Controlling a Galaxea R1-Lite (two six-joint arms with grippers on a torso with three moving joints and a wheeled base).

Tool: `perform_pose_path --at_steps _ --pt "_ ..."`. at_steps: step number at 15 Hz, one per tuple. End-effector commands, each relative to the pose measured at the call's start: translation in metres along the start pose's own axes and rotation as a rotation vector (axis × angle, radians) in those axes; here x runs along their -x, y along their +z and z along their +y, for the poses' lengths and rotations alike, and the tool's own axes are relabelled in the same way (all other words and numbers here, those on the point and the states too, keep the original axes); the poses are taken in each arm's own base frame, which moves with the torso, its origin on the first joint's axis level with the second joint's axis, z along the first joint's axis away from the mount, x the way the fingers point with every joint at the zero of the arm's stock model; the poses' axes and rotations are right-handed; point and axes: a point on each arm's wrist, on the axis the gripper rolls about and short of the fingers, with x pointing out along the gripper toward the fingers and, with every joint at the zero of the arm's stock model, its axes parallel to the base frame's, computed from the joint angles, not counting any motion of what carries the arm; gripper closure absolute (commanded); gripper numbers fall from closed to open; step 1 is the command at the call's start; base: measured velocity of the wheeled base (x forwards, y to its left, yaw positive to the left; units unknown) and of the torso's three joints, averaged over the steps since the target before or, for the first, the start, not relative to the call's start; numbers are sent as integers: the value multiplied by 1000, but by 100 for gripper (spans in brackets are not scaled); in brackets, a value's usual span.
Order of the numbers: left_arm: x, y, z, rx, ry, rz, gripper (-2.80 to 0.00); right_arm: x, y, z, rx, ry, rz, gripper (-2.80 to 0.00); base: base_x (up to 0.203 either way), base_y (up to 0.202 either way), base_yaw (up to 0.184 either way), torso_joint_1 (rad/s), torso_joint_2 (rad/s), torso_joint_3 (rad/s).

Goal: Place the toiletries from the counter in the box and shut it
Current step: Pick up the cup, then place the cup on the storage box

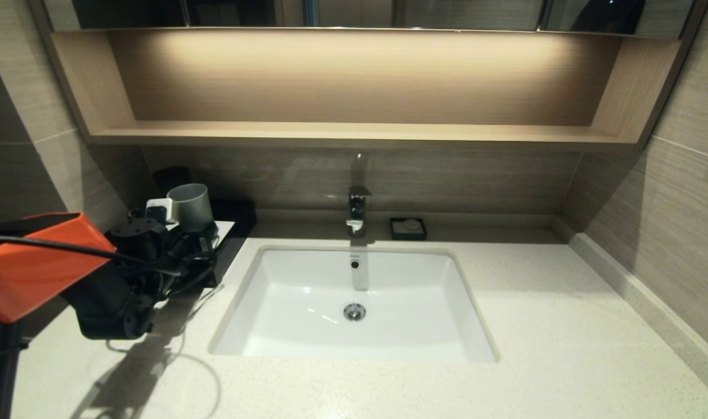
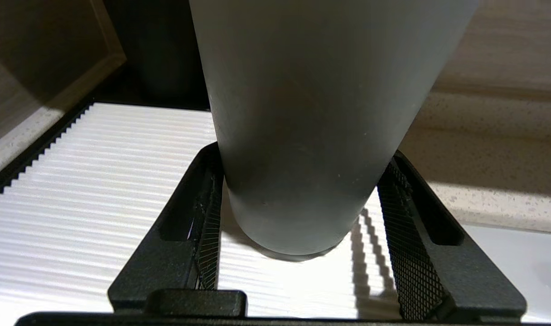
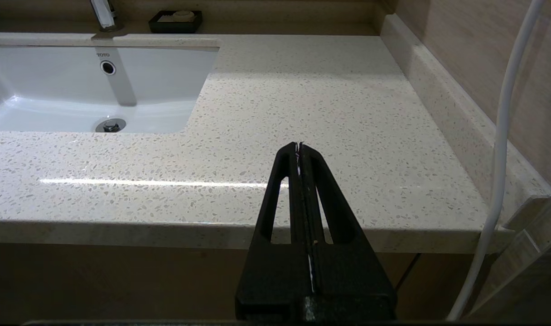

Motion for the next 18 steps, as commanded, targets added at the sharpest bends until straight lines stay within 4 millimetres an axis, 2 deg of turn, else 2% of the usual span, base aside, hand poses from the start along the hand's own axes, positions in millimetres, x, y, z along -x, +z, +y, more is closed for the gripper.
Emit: perform_pose_path --at_steps 1,9,18 --pt "-3 6 1 3 6 -37 0 0 0 0 1 0 0 0 0 0 0 0 0 0" --pt "-13 17 5 3 13 -71 0 0 0 0 1 0 0 0 0 0 0 0 0 0" --pt "-45 31 8 4 26 -46 0 0 0 0 1 0 -1 0 0 0 0 0 0 0"
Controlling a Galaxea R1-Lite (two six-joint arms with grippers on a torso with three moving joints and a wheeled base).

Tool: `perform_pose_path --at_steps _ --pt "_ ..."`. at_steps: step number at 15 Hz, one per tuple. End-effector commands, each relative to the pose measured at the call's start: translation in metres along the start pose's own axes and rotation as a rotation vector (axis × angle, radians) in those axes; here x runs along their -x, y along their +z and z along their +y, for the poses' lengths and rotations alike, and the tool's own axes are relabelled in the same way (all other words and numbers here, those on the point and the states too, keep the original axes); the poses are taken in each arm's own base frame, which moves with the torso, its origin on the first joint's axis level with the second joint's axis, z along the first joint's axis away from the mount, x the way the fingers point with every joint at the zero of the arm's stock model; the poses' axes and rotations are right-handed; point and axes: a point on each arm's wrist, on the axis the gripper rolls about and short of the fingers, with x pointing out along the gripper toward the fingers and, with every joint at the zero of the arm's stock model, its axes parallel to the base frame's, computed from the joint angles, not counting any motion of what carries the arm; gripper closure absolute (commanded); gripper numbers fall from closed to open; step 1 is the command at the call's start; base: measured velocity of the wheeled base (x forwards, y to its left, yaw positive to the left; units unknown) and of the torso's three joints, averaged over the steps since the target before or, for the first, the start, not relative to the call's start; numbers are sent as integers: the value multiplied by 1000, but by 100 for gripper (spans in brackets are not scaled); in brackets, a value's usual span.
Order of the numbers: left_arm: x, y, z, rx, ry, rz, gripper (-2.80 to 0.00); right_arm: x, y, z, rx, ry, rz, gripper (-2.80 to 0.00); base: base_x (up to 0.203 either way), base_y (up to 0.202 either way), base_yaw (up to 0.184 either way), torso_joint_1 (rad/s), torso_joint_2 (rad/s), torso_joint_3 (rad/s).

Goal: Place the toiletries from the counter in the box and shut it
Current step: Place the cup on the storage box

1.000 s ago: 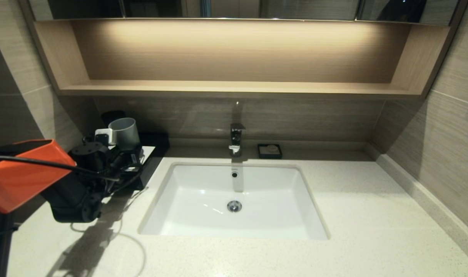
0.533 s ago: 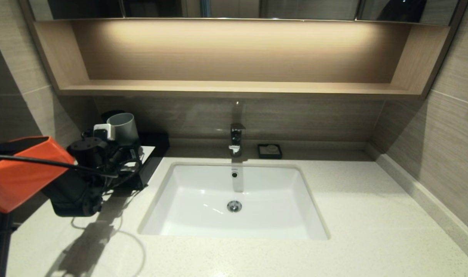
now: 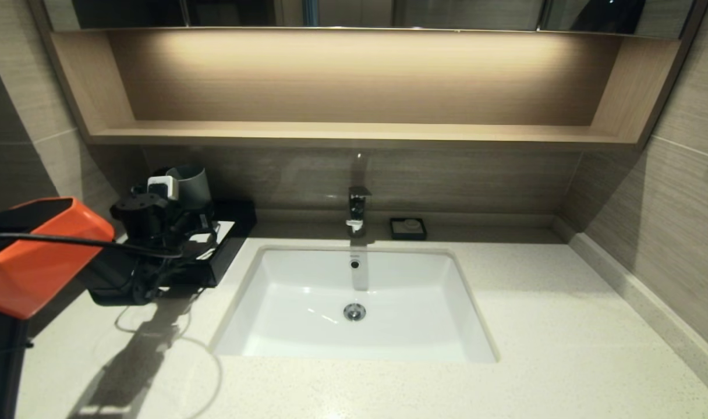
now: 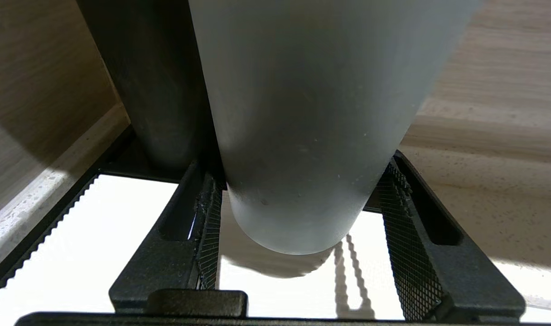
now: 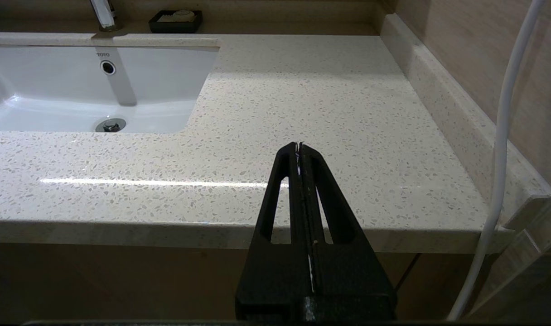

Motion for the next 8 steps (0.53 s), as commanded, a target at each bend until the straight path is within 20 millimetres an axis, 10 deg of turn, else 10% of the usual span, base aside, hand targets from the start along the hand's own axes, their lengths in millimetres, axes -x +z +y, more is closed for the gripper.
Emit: perform_pose_path --at_steps 1,8 --pt "-6 5 1 1 4 -3 0 0 0 0 1 0 -1 0 0 0 0 0 0 0" --pt "-20 1 0 0 3 26 0 0 0 0 1 0 -1 0 0 0 0 0 0 0"
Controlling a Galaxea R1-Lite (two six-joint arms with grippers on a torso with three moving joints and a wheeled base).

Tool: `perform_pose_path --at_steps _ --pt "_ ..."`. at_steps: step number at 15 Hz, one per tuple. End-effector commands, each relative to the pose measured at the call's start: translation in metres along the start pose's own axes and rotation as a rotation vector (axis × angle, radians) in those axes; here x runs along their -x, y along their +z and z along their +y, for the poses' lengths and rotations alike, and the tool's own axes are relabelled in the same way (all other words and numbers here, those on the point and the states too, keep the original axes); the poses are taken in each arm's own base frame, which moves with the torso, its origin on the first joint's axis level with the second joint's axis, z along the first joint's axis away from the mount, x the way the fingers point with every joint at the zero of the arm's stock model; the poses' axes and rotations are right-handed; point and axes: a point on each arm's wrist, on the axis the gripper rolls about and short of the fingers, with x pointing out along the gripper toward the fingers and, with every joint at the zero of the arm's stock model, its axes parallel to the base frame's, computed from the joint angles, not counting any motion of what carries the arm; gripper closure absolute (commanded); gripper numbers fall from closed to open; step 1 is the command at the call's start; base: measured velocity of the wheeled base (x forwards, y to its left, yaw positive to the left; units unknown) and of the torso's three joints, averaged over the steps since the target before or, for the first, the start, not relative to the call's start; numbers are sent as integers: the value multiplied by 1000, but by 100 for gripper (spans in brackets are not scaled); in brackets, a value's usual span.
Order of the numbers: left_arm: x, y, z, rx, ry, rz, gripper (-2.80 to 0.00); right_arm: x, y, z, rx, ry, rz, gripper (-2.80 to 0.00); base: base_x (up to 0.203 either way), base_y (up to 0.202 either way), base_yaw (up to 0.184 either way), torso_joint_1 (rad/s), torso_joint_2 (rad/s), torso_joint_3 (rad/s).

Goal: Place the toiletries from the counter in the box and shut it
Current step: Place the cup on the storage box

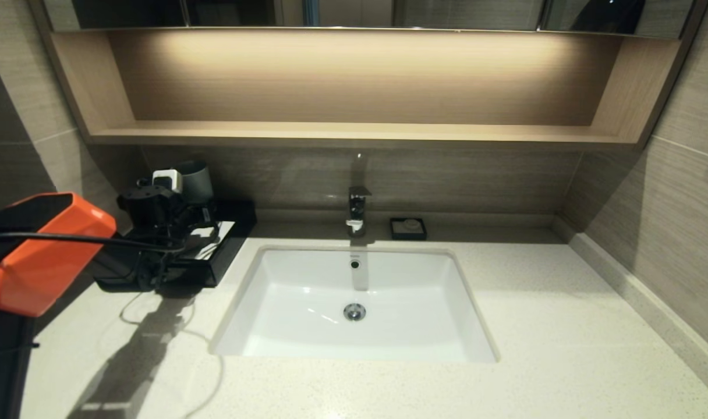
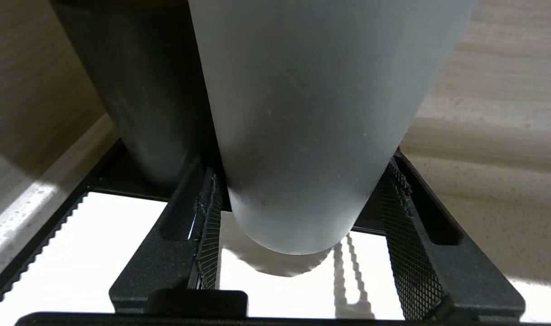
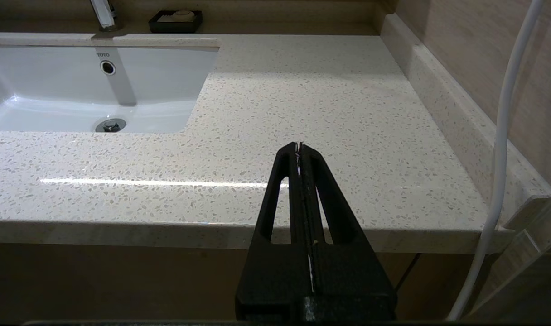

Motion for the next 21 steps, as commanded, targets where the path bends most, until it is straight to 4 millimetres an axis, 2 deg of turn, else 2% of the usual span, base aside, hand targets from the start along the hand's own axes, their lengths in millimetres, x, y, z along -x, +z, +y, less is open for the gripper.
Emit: perform_pose_path --at_steps 1,21 --pt "-3 -6 0 0 1 6 0 0 0 0 0 1 -1 0 0 0 0 0 0 0" --pt "-22 -15 1 0 5 15 0 0 0 0 0 1 -1 0 0 0 0 0 0 0"
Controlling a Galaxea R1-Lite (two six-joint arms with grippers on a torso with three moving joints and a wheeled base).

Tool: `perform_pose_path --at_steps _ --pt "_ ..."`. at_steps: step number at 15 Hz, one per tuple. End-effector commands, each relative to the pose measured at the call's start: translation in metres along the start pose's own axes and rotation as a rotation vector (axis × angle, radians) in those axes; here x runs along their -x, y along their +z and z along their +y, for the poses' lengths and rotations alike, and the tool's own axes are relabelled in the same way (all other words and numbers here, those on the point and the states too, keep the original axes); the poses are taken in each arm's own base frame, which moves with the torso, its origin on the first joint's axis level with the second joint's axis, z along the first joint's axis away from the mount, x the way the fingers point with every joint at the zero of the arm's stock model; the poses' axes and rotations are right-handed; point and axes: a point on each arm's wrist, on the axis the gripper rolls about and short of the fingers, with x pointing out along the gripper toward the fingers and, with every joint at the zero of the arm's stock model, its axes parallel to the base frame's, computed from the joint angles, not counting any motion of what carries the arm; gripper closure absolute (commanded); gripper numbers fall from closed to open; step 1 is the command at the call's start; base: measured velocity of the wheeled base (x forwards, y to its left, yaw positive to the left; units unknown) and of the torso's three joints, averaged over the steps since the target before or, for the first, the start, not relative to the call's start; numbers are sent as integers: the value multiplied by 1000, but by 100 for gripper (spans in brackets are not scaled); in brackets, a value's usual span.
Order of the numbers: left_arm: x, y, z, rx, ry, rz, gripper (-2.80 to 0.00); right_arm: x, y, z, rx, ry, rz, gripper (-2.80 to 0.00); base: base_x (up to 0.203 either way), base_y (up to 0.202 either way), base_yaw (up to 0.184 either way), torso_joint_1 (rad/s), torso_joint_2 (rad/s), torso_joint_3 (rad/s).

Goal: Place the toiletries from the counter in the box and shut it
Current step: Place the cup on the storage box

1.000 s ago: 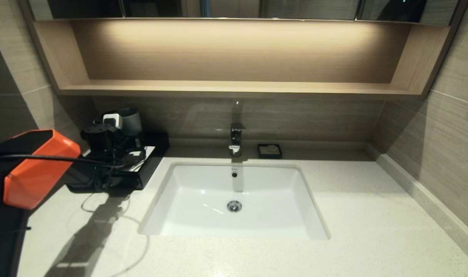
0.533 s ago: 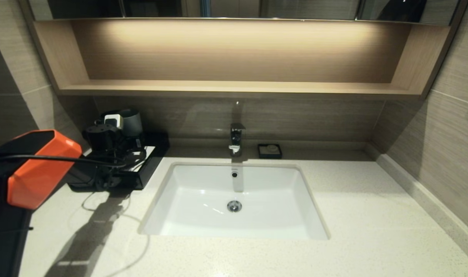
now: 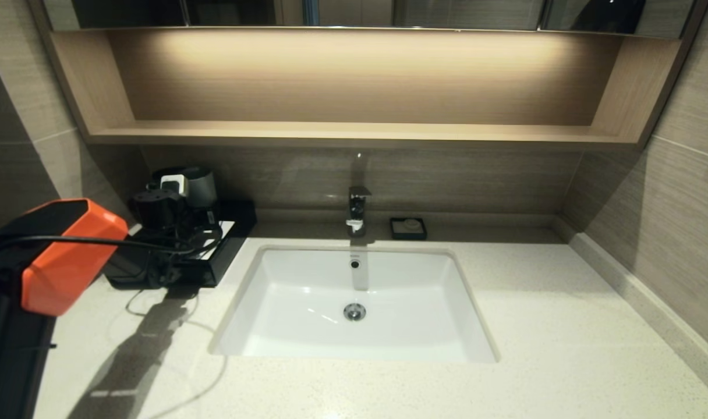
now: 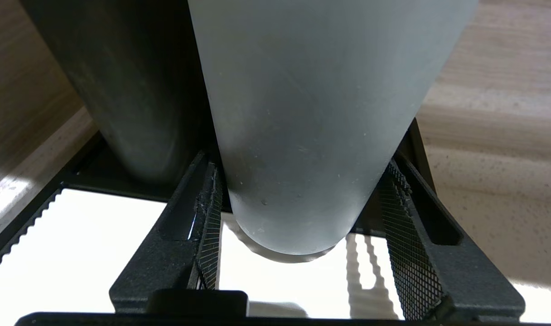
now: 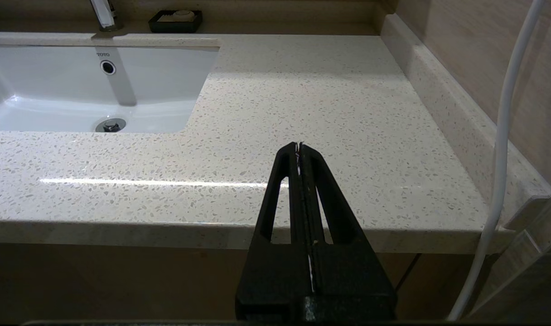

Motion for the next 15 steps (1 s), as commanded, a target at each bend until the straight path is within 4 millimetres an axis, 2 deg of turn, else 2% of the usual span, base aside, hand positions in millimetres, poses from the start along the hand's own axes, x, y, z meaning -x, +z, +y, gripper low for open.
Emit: perform_pose_path --at_steps 1,10,15 --pt "-6 1 0 1 0 -13 0 0 0 0 0 0 0 0 0 0 0 0 0 0" --pt "-18 9 1 1 3 -7 0 0 0 0 0 0 0 0 0 0 0 0 0 0" --pt "-20 2 1 1 4 2 0 0 0 0 0 0 0 0 0 0 0 0 0 0"
